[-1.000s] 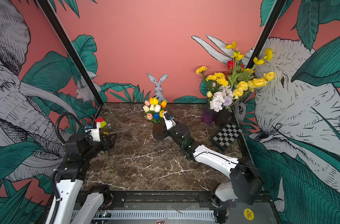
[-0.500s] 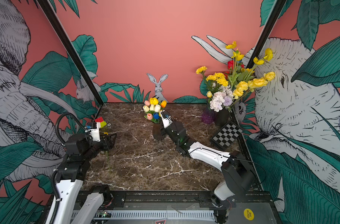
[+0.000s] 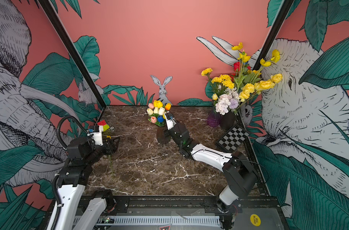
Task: Pick out yellow flowers from the vase
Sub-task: Pick up the flower from the vase.
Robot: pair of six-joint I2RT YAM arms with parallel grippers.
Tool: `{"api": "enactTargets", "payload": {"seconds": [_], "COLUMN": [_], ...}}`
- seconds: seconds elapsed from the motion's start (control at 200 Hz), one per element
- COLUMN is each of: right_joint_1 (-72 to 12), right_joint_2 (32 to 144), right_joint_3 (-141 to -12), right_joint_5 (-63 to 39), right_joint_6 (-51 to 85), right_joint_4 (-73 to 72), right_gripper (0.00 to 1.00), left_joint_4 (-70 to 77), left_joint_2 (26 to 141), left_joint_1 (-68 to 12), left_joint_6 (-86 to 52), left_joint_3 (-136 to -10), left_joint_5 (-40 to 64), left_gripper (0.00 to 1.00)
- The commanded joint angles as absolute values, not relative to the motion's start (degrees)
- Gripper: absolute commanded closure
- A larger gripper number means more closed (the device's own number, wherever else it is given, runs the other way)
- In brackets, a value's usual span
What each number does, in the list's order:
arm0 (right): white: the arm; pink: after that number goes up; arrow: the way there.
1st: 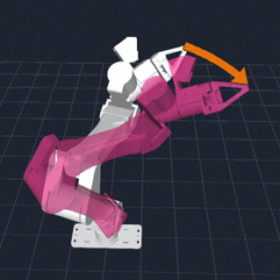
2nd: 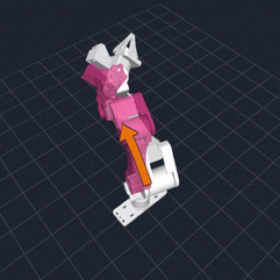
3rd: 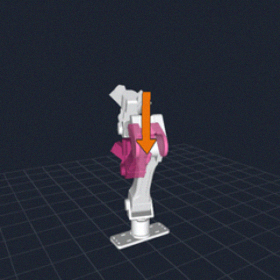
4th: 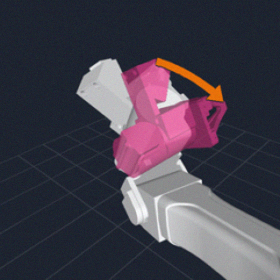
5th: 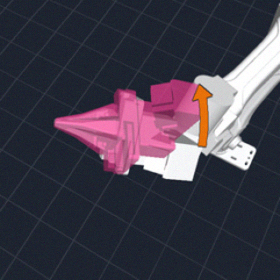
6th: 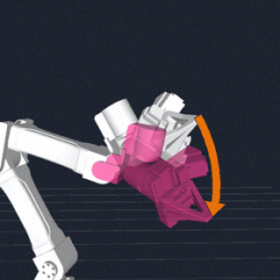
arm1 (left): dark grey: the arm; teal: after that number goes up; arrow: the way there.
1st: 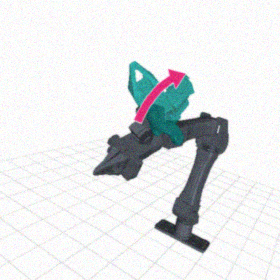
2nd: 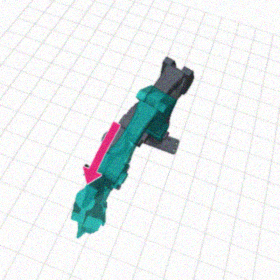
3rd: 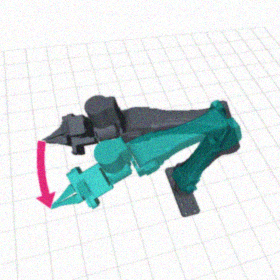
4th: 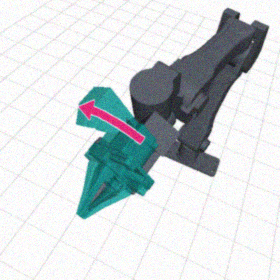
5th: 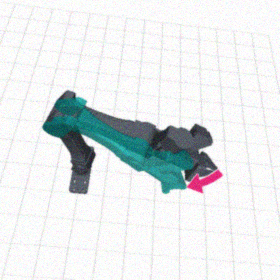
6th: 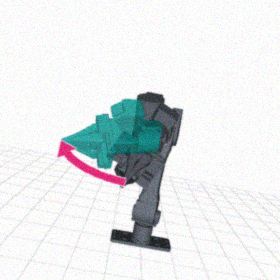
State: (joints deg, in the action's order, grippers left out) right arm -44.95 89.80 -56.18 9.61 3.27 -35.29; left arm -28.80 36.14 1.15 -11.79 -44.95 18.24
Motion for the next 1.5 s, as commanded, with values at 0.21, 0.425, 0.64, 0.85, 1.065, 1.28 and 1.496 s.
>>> {"api": "enactTargets", "payload": {"seconds": [0.21,0.425,0.64,0.85,1.065,1.28,1.496], "right_joint_1": [-44.48,-44.39,-44.19,-43.04,-41.48,-40.27,-40.05], "right_joint_2": [83.23,76.63,69.20,59.65,49.88,41.43,38.55], "right_joint_3": [-58.04,-58.76,-59.09,-60.71,-58.20,-53.00,-49.63], "right_joint_5": [8.38,7.81,8.25,10.91,12.03,15.63,14.40], "right_joint_6": [8.00,10.10,11.59,13.73,15.72,18.09,21.62], "right_joint_4": [-32.58,-25.30,-20.19,-10.73,-5.19,-3.09,2.70], "right_gripper": [0.99,0.99,1.00,1.00,1.00,1.00,1.00], "left_joint_4": [-27.42,-26.66,-27.36,-24.38,-24.96,-25.40,-25.73], "left_joint_2": [35.35,35.99,35.33,36.60,38.94,40.95,39.88], "left_joint_1": [0.98,0.98,1.03,0.97,0.95,0.65,-8.54], "left_joint_6": [-11.51,-11.78,-11.51,-12.27,-11.78,-11.00,-7.68], "left_joint_3": [-44.36,-44.23,-44.53,-43.51,-44.07,-44.80,-46.32], "left_joint_5": [19.83,21.92,20.83,26.66,28.19,30.23,26.12], "left_gripper": [0.31,0.25,0.23,0.25,0.26,0.27,0.27]}}
